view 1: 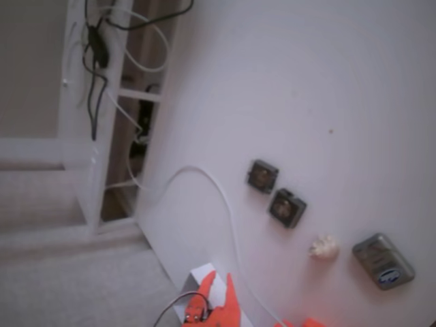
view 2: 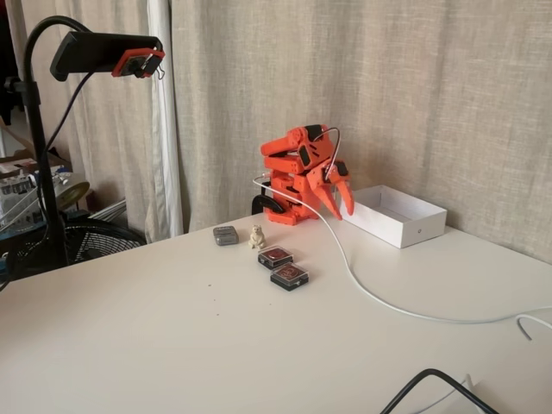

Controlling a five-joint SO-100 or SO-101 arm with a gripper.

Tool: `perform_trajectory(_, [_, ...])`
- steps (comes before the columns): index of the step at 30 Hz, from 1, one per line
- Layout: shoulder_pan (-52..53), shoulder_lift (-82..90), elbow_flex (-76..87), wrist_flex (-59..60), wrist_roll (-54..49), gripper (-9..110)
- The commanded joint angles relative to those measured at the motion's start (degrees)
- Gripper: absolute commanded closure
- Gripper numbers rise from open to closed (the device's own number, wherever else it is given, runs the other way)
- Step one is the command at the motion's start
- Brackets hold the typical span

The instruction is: Grasp the green cube and put it in the bin.

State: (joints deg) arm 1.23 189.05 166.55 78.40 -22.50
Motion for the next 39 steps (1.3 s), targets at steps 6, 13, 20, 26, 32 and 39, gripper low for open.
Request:
perform_trajectory(6, [-0.1,0.6,2.5,-1.8,-0.7,110])
perform_trajectory(13, [-0.2,0.6,2.5,-1.8,-1.0,110])
perform_trajectory(20, [0.0,0.6,2.5,-1.8,-1.0,110])
perform_trajectory(26, [0.0,0.6,2.5,-1.8,-1.0,110])
perform_trajectory(32, [0.0,0.6,2.5,-1.8,-1.0,110])
perform_trajectory(39, [0.0,0.6,2.5,-1.8,-1.0,110])
